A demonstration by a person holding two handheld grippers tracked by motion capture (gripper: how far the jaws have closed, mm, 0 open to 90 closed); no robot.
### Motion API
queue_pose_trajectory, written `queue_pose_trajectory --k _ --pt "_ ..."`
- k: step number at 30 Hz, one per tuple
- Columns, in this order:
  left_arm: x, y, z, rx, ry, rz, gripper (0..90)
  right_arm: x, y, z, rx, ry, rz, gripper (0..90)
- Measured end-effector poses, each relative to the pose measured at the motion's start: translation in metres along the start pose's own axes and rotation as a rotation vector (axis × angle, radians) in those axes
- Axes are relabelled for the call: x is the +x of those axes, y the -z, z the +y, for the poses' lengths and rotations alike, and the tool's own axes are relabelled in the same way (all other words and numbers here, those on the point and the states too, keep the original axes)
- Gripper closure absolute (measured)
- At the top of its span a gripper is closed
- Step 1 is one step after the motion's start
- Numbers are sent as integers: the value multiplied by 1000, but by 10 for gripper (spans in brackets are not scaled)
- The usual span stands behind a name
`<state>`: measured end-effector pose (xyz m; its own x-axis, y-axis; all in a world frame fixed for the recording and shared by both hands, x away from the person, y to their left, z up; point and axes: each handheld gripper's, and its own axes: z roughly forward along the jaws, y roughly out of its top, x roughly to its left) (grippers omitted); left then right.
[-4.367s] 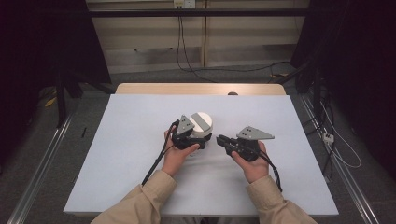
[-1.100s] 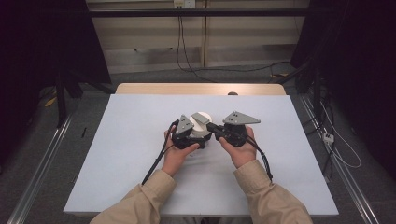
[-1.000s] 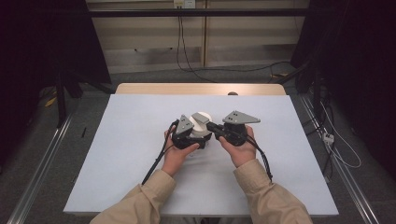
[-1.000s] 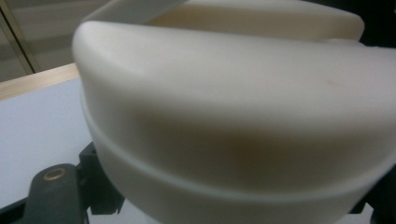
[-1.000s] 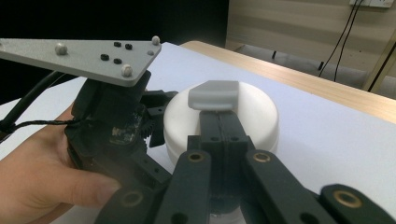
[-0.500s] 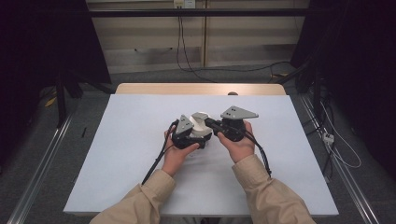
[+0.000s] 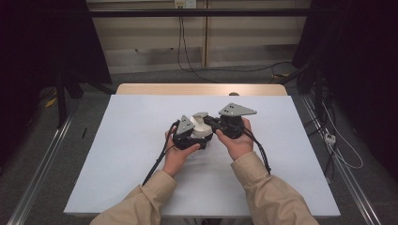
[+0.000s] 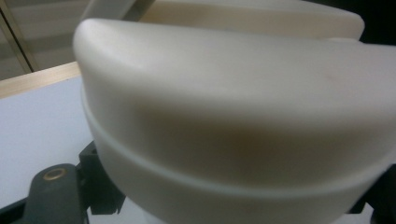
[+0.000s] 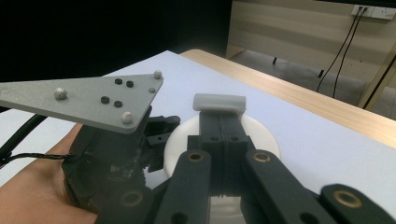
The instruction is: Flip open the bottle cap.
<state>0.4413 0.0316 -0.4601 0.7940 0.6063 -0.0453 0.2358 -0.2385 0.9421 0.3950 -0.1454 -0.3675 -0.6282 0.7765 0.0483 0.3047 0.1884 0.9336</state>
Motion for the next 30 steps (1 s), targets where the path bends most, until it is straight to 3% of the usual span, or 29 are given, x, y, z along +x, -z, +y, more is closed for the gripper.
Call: queue_pose_trajectory --k 30 --pt "0 -1 0 -2 13 -1 181 -3 -15 10 -2 7 -5 900"
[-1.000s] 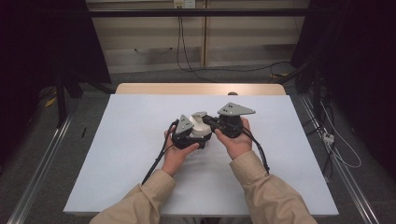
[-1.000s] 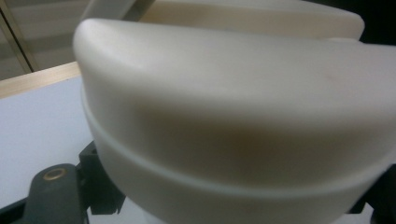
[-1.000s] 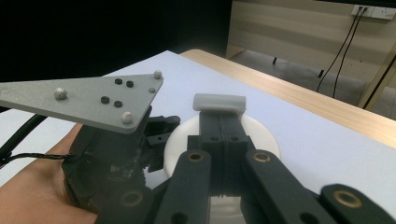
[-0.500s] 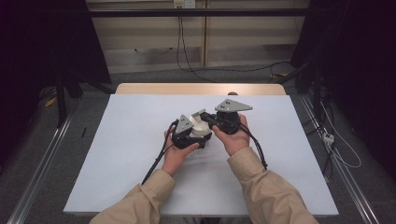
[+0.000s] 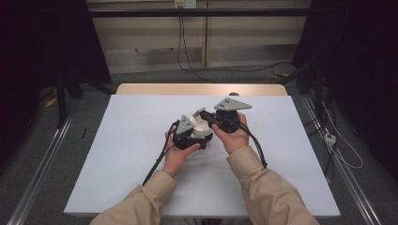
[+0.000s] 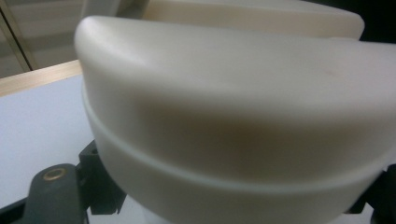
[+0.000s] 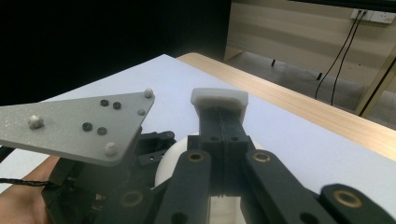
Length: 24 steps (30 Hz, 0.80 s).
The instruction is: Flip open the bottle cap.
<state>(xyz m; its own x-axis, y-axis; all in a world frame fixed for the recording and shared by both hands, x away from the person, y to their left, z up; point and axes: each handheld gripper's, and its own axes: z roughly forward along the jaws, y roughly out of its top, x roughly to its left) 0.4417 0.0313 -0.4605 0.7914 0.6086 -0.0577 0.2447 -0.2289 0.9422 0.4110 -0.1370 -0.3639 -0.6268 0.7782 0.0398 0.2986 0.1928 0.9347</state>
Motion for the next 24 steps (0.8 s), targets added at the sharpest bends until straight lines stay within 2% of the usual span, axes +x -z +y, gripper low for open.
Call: queue_pose_trajectory --k 24 --pt "1 0 0 0 -7 2 181 -2 -10 9 -17 15 -11 900"
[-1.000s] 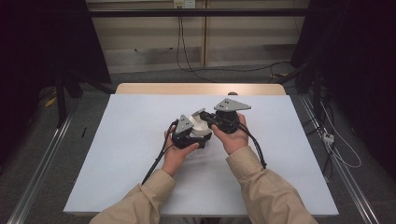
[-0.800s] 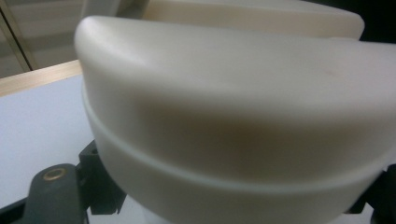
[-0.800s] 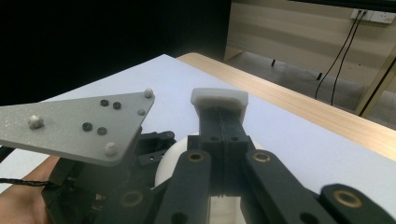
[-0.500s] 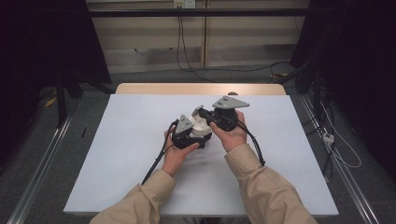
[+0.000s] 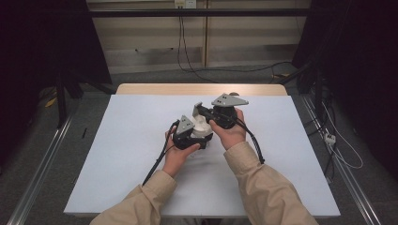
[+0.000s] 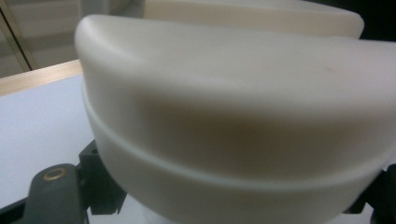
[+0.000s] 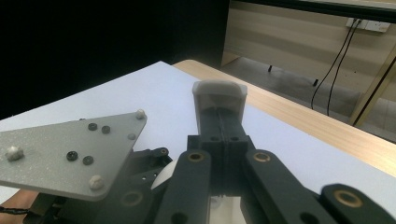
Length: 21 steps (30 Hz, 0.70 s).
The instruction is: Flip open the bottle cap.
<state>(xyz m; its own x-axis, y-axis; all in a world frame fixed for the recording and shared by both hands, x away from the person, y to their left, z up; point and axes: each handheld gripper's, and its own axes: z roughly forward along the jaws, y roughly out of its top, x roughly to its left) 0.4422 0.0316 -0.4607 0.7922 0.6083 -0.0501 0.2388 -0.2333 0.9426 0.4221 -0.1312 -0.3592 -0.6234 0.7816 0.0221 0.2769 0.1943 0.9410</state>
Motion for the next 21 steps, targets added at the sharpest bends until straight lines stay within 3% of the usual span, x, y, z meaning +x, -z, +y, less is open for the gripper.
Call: queue_pose_trajectory --k 21 --pt "0 0 0 -1 0 -3 181 -3 -10 2 1 4 -2 900"
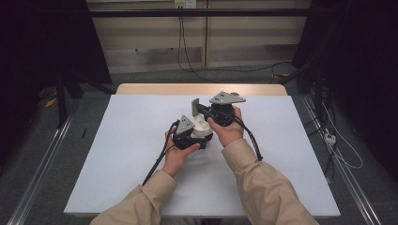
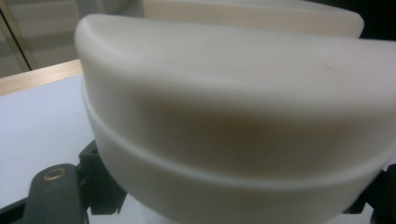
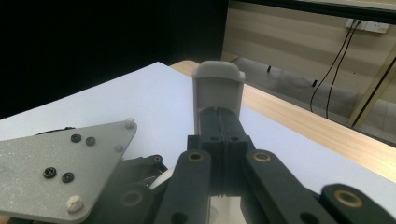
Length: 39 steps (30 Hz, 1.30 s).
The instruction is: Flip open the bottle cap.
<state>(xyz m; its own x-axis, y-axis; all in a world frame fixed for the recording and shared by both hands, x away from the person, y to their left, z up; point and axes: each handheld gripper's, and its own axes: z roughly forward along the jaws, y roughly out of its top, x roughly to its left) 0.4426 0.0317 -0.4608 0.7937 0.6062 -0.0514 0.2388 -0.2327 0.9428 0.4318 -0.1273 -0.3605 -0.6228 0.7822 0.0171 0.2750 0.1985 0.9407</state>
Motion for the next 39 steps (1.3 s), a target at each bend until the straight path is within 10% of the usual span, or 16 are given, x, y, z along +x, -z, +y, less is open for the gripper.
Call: queue_pose_trajectory --k 39 --pt "0 0 0 1 -1 2 181 1 -12 5 14 16 0 900"
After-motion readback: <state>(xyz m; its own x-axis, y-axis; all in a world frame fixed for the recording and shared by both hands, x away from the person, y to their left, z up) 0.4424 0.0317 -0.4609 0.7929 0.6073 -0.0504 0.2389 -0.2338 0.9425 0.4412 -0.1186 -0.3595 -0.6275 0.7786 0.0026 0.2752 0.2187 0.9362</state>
